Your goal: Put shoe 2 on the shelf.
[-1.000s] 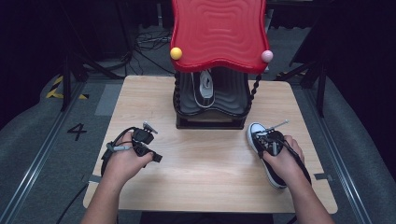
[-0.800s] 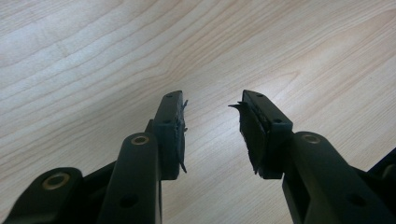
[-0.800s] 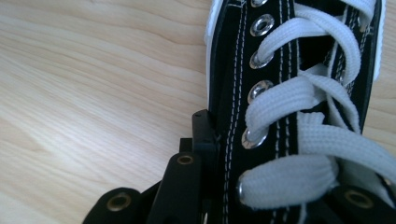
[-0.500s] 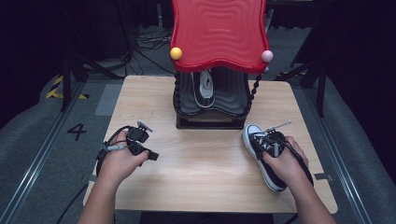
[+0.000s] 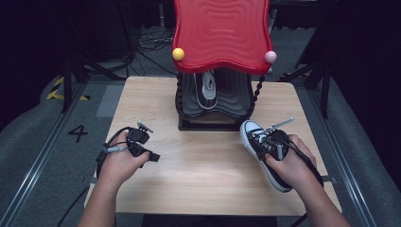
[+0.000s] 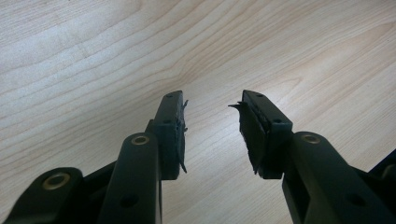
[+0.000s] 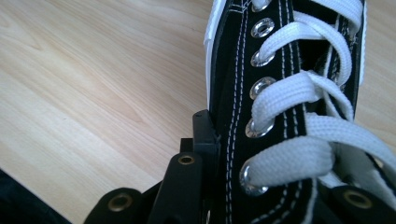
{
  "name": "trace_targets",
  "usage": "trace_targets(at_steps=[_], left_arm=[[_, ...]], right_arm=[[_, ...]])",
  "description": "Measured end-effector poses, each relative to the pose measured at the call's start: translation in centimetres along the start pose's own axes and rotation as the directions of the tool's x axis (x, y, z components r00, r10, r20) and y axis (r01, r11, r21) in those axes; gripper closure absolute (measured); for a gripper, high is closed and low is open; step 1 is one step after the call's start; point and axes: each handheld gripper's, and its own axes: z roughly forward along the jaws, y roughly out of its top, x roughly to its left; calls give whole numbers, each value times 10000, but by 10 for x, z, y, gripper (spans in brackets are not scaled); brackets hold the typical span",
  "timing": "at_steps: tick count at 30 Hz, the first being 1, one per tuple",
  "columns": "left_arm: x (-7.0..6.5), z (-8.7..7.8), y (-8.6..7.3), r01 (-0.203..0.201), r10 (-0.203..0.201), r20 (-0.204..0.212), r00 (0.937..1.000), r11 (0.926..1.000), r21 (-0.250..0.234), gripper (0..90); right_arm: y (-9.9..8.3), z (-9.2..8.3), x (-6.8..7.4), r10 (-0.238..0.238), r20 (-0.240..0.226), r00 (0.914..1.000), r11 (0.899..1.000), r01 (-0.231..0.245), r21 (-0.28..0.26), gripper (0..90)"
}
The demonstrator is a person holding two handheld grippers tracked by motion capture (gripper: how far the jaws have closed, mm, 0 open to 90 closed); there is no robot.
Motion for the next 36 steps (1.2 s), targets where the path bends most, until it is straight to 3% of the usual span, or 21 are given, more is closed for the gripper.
trace_targets(at_steps=[14,32,36], left_arm=[[12,0,-5,356,-356,-65,9993,9993,-73,592],[24,-8,-23,837,-841,-164,9963,9963,-197,584],[25,-9,-24,865,-869,-166,9961,9960,-207,585]], right_arm=[[34,-29,16,-720,87,9974,9928,725,-958,860],[102,-16,11,-668,345,9972,9827,717,-1707,859],[119,-7,11,-656,676,9956,9798,771,-1846,860]])
